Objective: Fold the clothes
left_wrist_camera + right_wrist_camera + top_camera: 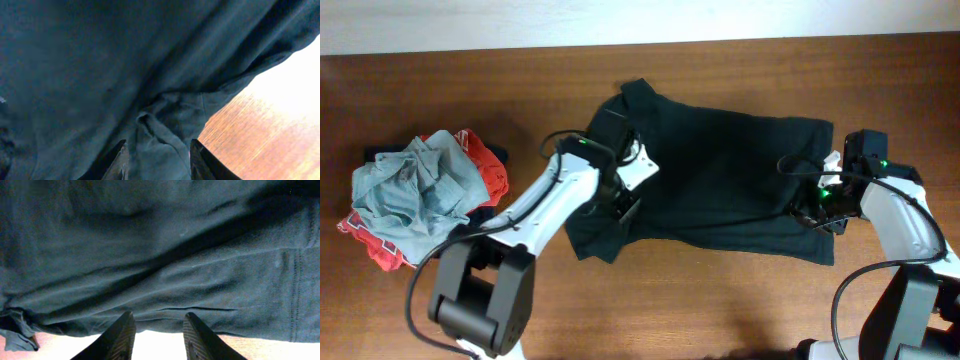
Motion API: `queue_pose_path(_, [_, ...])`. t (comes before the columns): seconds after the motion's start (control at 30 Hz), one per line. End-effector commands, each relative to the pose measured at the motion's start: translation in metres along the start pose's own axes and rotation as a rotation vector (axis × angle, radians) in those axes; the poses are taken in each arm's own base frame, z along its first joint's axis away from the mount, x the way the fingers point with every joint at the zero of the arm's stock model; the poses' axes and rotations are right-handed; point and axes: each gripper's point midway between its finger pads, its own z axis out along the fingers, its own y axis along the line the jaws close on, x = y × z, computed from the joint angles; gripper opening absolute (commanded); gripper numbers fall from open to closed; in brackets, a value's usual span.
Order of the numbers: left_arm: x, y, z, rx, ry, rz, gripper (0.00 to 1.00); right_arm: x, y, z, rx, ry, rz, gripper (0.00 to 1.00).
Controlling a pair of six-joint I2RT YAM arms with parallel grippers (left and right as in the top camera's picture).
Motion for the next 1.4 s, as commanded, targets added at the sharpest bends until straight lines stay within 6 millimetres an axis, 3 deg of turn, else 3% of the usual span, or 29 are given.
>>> queue_pose_path(0.0, [0.004, 0.008, 0.018, -0.041, 0.057, 0.029, 0.4, 0.001, -0.002, 0.003, 0.014, 0.004, -0.004, 0.37])
queue_pose_path(0.13, [0.008, 0.012, 0.034, -0.045, 0.094, 0.026, 0.38, 0.0, -0.004, 0.002, 0.025, 0.001, -0.004, 0.36])
queue_pose_path(0.3, [0.01, 0.012, 0.036, -0.042, 0.104, 0.025, 0.05, 0.0, -0.006, 0.002, 0.036, -0.001, -0.005, 0.37])
queue_pose_path(0.33, [0.01, 0.011, 0.034, -0.042, 0.104, 0.026, 0.01, 0.0, -0.006, 0.002, 0.036, -0.001, -0.005, 0.36])
queue_pose_path(0.43, [0.013, 0.005, 0.024, -0.036, 0.109, 0.028, 0.01, -0.001, -0.006, 0.002, 0.036, -0.003, -0.005, 0.37])
queue_pose_path(0.63, [0.023, -0.025, -0.001, -0.013, 0.147, 0.076, 0.01, -0.003, -0.005, 0.002, 0.034, -0.012, -0.008, 0.37])
queue_pose_path(0.93, [0.048, -0.092, -0.005, 0.147, 0.271, 0.157, 0.04, -0.005, -0.005, 0.002, 0.036, -0.02, -0.01, 0.37])
queue_pose_path(1.03, [0.052, -0.114, -0.006, 0.211, 0.286, 0.177, 0.12, -0.005, -0.007, 0.002, 0.047, -0.023, -0.009, 0.37])
queue_pose_path(1.07, [0.053, -0.119, -0.006, 0.22, 0.292, 0.185, 0.19, -0.005, -0.008, 0.002, 0.051, -0.023, -0.01, 0.37])
queue_pose_path(1.13, [0.055, -0.126, -0.006, 0.226, 0.303, 0.198, 0.33, -0.005, -0.009, 0.002, 0.054, -0.024, -0.01, 0.37])
queue_pose_path(1.2, [0.056, -0.131, -0.006, 0.227, 0.309, 0.209, 0.39, -0.005, -0.009, 0.002, 0.054, -0.024, -0.009, 0.37])
queue_pose_path(1.37, [0.058, -0.123, -0.006, 0.174, 0.328, 0.186, 0.39, -0.006, -0.009, 0.002, 0.058, -0.025, -0.01, 0.37])
